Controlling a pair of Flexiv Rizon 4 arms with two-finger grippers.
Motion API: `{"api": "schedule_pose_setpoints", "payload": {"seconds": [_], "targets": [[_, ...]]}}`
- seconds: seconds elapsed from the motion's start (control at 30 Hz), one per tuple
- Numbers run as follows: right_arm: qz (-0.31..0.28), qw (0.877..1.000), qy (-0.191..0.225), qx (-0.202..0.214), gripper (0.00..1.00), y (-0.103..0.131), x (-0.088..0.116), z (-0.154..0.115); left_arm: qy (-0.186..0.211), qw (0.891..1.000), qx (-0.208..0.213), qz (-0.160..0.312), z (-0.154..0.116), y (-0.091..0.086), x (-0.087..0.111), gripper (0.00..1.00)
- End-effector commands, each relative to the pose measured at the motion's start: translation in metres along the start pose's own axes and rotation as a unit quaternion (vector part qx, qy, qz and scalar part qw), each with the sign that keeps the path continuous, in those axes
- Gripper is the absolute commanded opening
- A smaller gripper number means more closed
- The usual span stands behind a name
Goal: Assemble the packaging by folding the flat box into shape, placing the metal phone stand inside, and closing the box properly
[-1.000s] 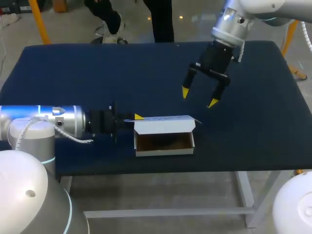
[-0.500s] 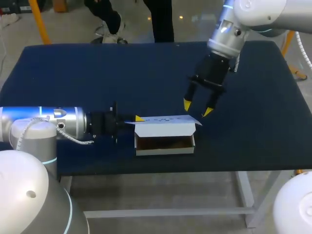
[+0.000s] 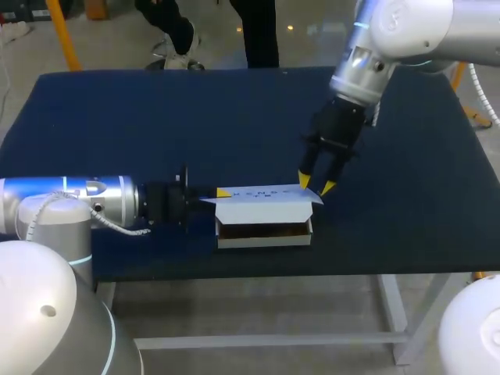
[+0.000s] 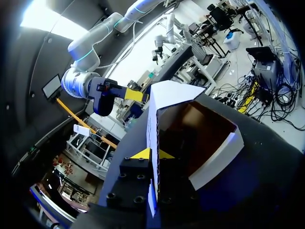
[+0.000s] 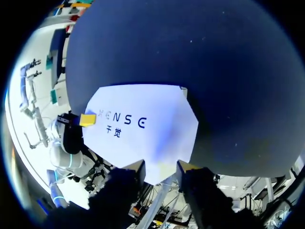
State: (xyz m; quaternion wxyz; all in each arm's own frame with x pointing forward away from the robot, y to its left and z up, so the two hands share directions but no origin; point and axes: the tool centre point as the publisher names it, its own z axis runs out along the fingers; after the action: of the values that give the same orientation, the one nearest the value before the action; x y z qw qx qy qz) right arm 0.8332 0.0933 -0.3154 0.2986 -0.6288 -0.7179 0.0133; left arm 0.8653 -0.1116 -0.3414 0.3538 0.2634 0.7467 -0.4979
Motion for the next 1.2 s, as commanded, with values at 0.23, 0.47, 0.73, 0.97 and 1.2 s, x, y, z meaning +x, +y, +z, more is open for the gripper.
{"api": "schedule_pose_setpoints", "payload": {"seconds": [0.23,0.47,0.73,0.97,1.2], "targets": [[-0.006,1.000,-0.007,0.001,0.45,0.001,0.000,0.009,-0.002,1.000,0.002,0.008,0.003,0.002,0.006,0.00],[-0.008,1.000,-0.013,0.000,0.45,0.000,-0.002,0.016,-0.006,1.000,0.004,0.012,0.001,0.000,0.009,0.09],[-0.007,1.000,-0.007,0.001,0.45,-0.002,-0.006,0.023,-0.011,1.000,0.004,0.015,-0.003,-0.002,0.010,0.11],[-0.010,1.000,-0.004,0.000,0.45,-0.003,-0.006,0.027,-0.016,1.000,0.002,0.015,-0.007,-0.004,0.010,0.24],[-0.012,1.000,-0.003,0.001,0.45,-0.002,-0.005,0.029,-0.023,1.000,-0.003,0.016,-0.013,-0.005,0.009,0.36]]}}
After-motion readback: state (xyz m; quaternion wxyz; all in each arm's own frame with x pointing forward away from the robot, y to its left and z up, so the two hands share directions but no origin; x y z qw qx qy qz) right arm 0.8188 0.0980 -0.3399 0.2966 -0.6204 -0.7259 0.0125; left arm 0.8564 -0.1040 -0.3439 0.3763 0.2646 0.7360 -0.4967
